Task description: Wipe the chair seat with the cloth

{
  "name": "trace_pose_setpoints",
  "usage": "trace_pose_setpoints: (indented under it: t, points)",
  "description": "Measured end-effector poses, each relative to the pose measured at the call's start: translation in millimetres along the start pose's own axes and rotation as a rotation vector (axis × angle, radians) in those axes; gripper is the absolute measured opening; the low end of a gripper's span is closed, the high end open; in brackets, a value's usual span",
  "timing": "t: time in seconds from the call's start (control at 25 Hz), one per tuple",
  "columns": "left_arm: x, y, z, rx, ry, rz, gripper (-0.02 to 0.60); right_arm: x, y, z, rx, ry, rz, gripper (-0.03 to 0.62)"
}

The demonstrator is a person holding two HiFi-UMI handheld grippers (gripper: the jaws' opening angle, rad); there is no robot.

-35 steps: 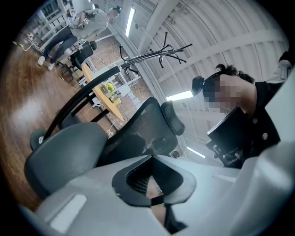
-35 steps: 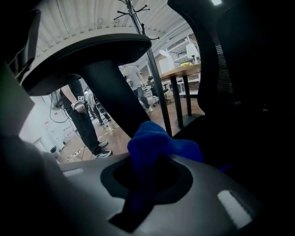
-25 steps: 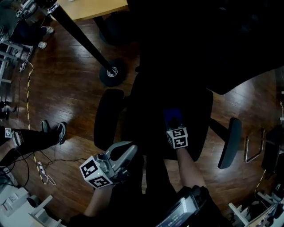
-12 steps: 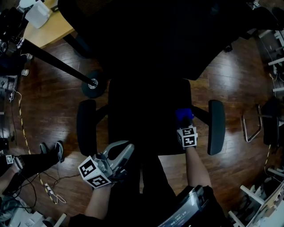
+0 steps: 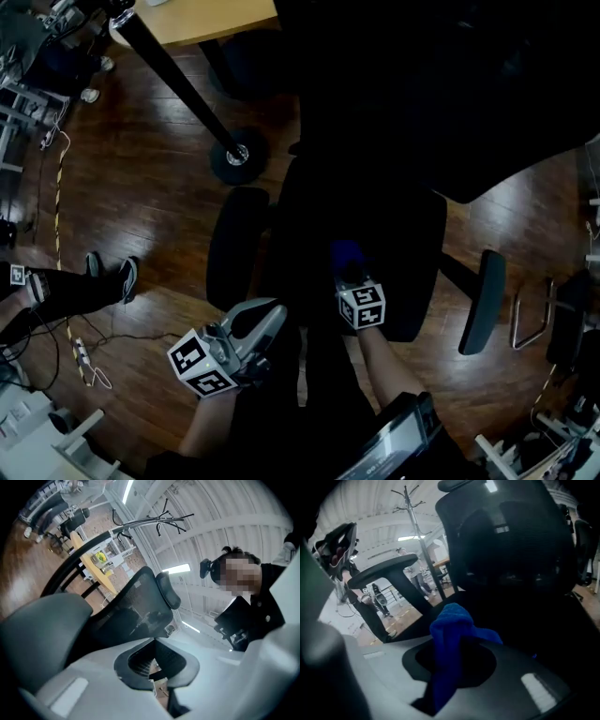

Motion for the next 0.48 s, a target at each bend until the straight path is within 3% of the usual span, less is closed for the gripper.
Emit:
trace_pose_setpoints:
  t: [0.2,0.36,0.48]
  points:
    - [-14.9,-14.6,-33.1,0.081,-0.082,-0.010,0.002,-73.6,-19.1,90.6,-0.025,-0.214,-0.041,0.060]
    - [-23.5,-23.2,-68.9,0.119,-0.121,-0.012,0.002,-114.3,-11.3,123.5,-0.084,-0.188,-0.138,0.060]
    - [-27.5,-22.9,-74.6,0.130,-0.128,-0.024,0.002,-116.9,-3.8,122.8,-0.073,-0.170,-0.173,0.060]
Point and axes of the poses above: the fingertips, and each gripper's own axes: z forward along the fingers, x to its right, y out of its underside, the point moved 10 cm from there along -z, backward along the fingers, and after that the axes turned 13 degrees about -y, right-handed, at the moved point
